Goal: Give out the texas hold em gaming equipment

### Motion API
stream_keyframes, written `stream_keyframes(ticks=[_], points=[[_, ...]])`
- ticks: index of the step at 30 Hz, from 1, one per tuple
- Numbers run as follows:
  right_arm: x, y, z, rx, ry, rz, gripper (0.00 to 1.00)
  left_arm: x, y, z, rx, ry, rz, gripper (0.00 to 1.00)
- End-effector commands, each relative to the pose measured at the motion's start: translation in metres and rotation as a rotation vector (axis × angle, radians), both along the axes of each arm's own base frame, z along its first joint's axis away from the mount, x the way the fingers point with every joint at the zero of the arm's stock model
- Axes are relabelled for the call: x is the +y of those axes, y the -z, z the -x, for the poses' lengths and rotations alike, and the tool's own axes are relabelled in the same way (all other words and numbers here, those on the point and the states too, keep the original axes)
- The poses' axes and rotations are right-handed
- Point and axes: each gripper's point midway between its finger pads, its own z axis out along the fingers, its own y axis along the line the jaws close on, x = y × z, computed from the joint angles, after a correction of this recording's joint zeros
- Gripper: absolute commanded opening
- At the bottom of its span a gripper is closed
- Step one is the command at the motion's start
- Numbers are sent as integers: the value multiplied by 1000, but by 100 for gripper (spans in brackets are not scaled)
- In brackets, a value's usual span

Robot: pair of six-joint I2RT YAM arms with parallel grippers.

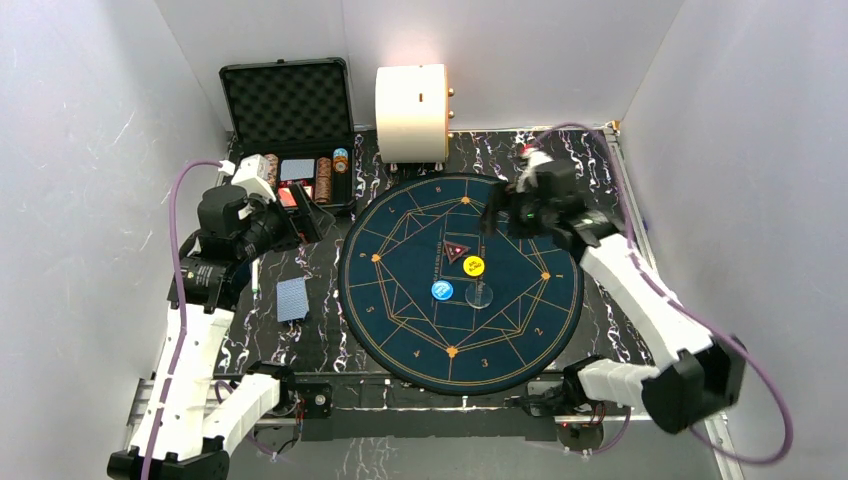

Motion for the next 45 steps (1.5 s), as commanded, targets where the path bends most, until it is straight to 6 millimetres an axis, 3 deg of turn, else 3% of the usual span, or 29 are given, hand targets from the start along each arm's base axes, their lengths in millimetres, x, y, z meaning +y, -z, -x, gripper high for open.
stream_keyframes(ticks=[1,6,11,19,26,38,45], points=[[54,19,4,15,-121,131,99,3,0,11,15,-9,0,98],[94,71,12,113,-200,343,95,4,-2,19,29,-9,1,98],[90,95,-3,129,-129,455,94,3,-4,26,37,-1,12,98],[99,128,-14,164,-121,418,83,1,2,25,65,-3,22,98],[103,164,-21,241,-136,435,79,-1,0,24,75,0,41,98],[110,197,-29,277,-164,442,73,-3,5,19,97,1,45,98],[122,193,-55,212,-144,459,64,-4,4,17,94,2,44,98]])
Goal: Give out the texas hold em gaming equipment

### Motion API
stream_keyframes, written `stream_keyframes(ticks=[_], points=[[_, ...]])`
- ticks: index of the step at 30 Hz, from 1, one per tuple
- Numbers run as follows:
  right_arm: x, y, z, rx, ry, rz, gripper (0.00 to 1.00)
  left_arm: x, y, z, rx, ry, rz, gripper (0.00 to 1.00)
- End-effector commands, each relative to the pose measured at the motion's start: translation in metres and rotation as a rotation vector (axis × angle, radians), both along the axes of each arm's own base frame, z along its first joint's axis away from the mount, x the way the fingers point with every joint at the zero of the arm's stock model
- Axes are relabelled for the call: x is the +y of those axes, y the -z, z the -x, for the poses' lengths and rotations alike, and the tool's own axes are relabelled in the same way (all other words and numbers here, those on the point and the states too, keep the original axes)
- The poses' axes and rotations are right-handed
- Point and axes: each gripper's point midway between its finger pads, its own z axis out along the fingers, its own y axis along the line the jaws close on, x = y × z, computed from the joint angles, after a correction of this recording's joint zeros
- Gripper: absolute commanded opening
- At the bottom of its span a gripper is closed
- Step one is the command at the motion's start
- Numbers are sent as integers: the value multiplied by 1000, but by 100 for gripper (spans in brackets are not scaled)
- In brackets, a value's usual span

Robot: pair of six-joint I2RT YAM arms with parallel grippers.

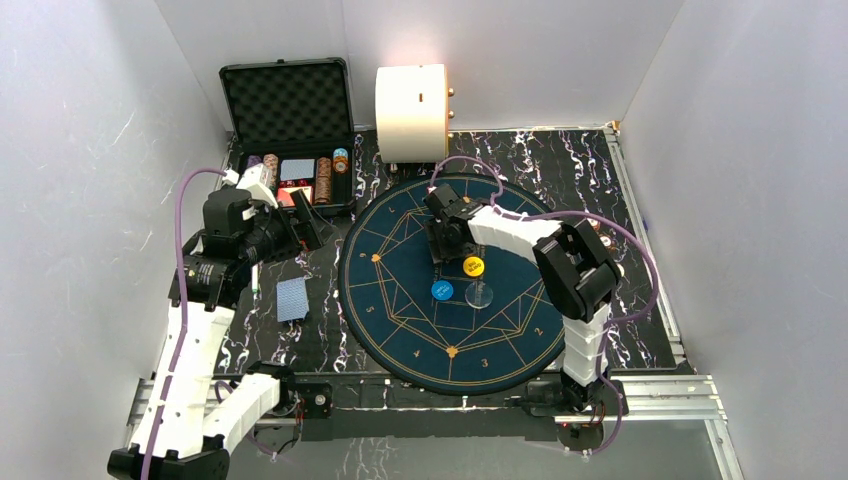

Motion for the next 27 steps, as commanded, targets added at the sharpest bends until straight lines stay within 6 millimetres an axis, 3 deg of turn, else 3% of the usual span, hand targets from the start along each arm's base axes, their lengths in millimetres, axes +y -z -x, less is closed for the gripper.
stream_keyframes(ticks=[1,5,8,11,13,15,18,20,23,27], points=[[19,-13,-32,-95,-7,-27,63,-3,-16,1,-34,18,20,98],[45,-9,-59,-126,-16,-56,58,-4,-16,2,-31,15,25,99],[77,-17,-81,-153,-57,-115,58,-4,-16,2,-28,15,31,98],[92,-33,-94,-167,-78,-129,60,-5,-16,4,-28,14,39,98],[92,-54,-94,-171,-97,-126,70,-5,-16,4,-26,14,46,98],[81,-75,-83,-177,-110,-119,79,-6,-15,5,-23,14,51,98],[41,-84,-47,-166,-99,-72,92,-6,-12,5,-21,13,52,98],[8,-77,-16,-132,-90,-22,98,-7,-10,4,-17,13,53,98],[-30,-67,30,-69,-75,8,98,-10,-7,2,-13,26,66,98],[-56,-57,58,-35,-46,35,98,-16,1,0,13,45,92,98]])
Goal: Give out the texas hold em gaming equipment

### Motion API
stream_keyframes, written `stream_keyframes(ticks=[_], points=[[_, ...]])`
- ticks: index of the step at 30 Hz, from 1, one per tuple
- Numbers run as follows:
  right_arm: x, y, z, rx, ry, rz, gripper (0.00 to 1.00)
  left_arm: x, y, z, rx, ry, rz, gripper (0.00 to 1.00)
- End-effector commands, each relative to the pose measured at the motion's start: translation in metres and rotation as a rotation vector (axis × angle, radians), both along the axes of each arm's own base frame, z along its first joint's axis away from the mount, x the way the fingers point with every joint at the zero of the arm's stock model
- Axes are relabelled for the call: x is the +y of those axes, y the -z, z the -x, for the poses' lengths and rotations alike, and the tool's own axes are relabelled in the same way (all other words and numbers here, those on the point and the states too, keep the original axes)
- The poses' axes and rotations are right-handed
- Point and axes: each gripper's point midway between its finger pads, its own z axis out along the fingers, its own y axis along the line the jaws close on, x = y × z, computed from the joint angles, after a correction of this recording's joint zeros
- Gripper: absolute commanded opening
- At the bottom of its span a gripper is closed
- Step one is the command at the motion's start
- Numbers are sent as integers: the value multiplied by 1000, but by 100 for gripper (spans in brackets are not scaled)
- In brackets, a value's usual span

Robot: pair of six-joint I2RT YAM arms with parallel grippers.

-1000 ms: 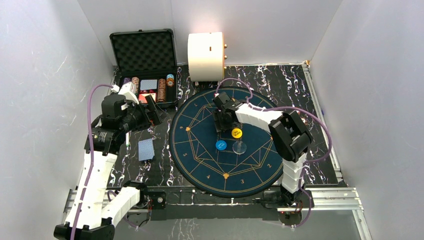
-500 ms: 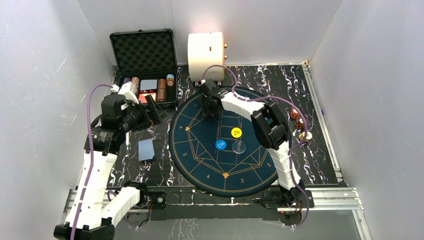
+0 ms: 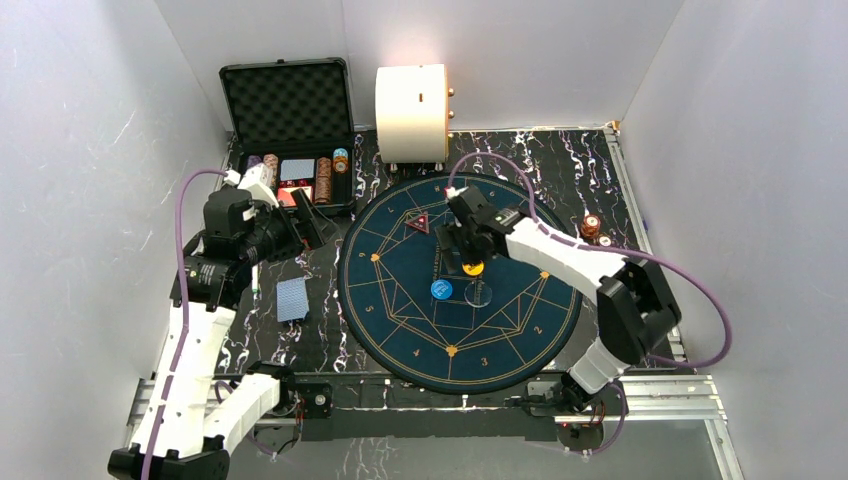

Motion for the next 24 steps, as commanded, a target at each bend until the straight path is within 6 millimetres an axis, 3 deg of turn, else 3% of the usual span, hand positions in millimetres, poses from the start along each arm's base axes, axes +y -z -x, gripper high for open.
stream_keyframes(ticks=[1,8,15,24], points=[[-25,15,22,36,29,42,99,-11,8,1,28,41,52,98],[-30,42,24,92,66,88,98,-15,13,8,58,56,81,98],[-37,66,41,157,101,95,90,-12,12,13,69,48,68,98],[-46,73,57,164,111,85,85,-14,16,8,87,47,69,98]])
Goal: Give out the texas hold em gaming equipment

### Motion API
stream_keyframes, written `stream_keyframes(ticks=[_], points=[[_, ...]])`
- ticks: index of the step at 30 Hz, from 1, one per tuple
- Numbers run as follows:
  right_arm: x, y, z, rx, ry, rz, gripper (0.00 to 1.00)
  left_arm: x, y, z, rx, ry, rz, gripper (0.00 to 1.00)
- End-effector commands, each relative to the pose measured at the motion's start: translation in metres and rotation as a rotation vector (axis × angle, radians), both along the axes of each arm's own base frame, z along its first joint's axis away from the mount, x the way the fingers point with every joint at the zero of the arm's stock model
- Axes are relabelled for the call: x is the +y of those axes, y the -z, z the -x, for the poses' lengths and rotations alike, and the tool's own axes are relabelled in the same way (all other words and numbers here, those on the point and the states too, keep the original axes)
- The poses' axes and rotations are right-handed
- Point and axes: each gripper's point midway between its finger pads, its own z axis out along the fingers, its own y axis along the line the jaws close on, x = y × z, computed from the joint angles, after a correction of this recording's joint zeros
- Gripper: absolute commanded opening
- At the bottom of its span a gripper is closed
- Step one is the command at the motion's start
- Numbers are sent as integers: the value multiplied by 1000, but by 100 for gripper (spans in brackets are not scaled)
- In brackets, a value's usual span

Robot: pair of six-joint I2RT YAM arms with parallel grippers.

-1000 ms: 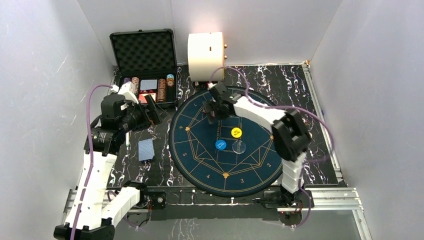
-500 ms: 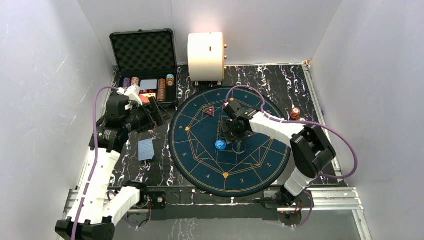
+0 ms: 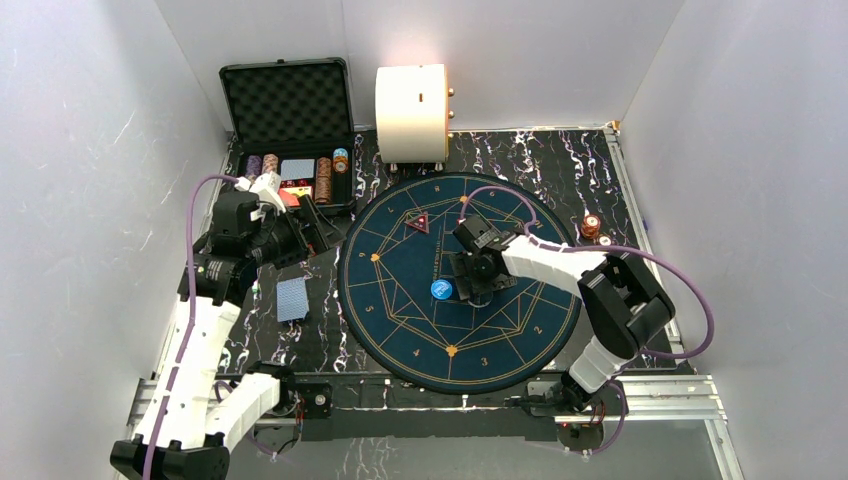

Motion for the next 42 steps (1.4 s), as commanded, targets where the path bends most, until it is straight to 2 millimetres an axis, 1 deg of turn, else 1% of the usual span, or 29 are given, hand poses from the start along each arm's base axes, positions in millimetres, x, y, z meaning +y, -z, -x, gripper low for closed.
stream_keyframes(ticks=[1,5,9,12,15,18,21,22,23,25,27,29,30,32,35,37,40,41,42], points=[[-1,0,3,-19,12,-18,84,-3,-7,2,-2,10,21,98],[0,4,1,-37,7,-20,82,-3,-6,2,2,14,23,98],[2,5,0,-36,-2,-12,78,-3,-9,4,-5,11,29,98],[0,0,0,-50,0,-10,69,-4,-9,5,-4,10,31,98],[-1,-13,-2,-85,10,-26,61,-4,-8,6,0,11,33,98],[-5,-36,-2,-138,14,-52,52,-4,-6,6,5,12,35,98],[-18,-56,2,-191,36,-49,51,-5,-2,6,12,11,37,98],[-27,-59,5,-198,58,-30,50,-5,-1,6,13,13,37,98],[-32,-61,7,-207,79,-27,50,-5,-1,6,14,14,37,98],[-34,-63,13,-194,120,-41,50,-6,-1,5,15,19,41,98],[-36,-60,22,-139,172,-40,48,-7,-2,3,12,23,41,98],[-23,-57,28,-105,147,-92,47,-6,-2,3,11,20,37,99],[-12,-57,29,-101,108,-132,47,-6,-2,2,6,18,36,98],[12,-60,31,-123,11,-178,47,-6,-1,2,7,19,37,98],[49,-68,29,-168,-92,-178,48,-7,0,1,14,30,37,98],[76,-68,26,-170,-145,-173,48,-7,-1,0,12,28,34,98],[117,-57,25,-145,-209,-147,48,-4,-4,-1,-3,14,25,98],[134,-57,24,-150,-231,-148,48,-3,-6,0,-6,11,24,98],[144,-49,26,-144,-253,-127,49,-3,-7,1,-9,8,22,98]])
